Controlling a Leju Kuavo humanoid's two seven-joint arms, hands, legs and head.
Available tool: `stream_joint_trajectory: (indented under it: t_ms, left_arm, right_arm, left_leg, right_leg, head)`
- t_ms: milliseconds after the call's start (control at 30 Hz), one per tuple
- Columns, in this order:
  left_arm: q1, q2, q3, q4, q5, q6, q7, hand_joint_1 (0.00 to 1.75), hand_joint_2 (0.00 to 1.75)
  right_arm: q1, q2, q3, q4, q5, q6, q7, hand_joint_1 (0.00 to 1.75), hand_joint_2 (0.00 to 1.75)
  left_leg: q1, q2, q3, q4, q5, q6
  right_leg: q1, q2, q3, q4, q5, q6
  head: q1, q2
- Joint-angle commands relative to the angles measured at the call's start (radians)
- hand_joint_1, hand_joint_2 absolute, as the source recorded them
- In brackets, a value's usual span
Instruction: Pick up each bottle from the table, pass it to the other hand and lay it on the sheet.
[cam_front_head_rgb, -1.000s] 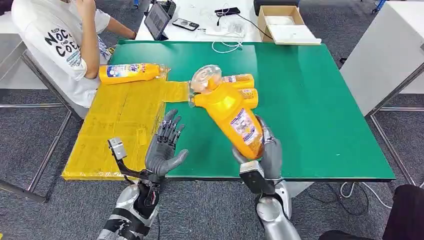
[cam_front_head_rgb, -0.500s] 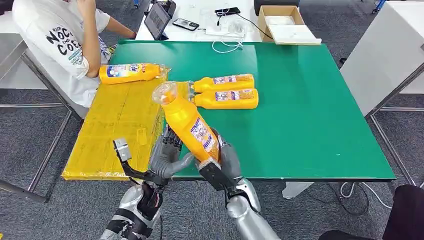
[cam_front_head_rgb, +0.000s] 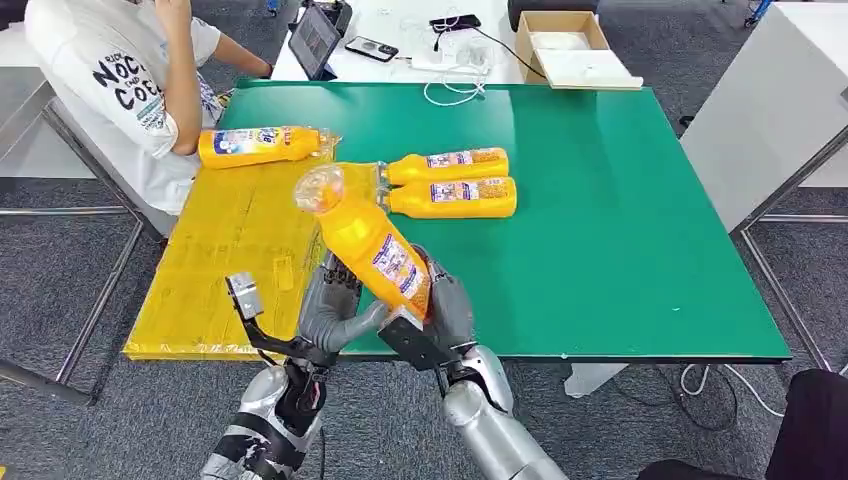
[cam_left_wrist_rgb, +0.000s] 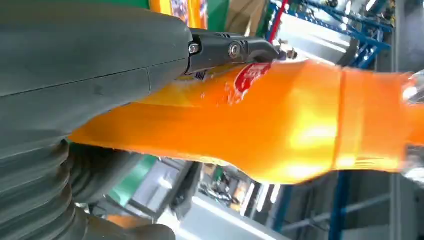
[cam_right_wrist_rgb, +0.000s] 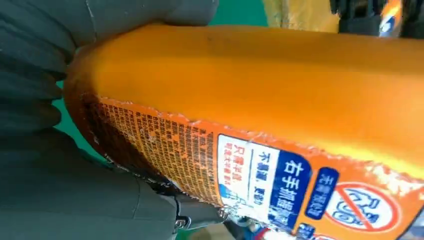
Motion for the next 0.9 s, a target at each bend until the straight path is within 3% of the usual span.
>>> stream_joint_trajectory:
  t_ms: [33,900]
  left_arm:
    - [-0.068,-0.005,-0.071,0.162,-0.024,0.032,0.018,0.00,1.75]
    - [-0.082,-0.036,0.025,0.171,0.087,0.088,0.029,0.00,1.75]
  right_arm:
    - [-0.052,0.009,0.186,0.163,0.095,-0.038,0.011,1.75,1.75]
    - [-0.008,-0.012,0.258,0.220,0.050,0.085,-0.030,1.75,1.75]
  left_leg:
    - [0.000,0.001,0.006,-0.001,-0.002,0.001]
    - [0.001,-0.001,0.004,0.000,-0.002,0.001]
  right_leg:
    - [0.001,-0.001,0.006,-0.001,-0.002,-0.002]
    - [0.001,-0.004,0.004,-0.001,-0.003,-0.002]
  head:
    - [0.000,0.000]
    - [0.000,0.000]
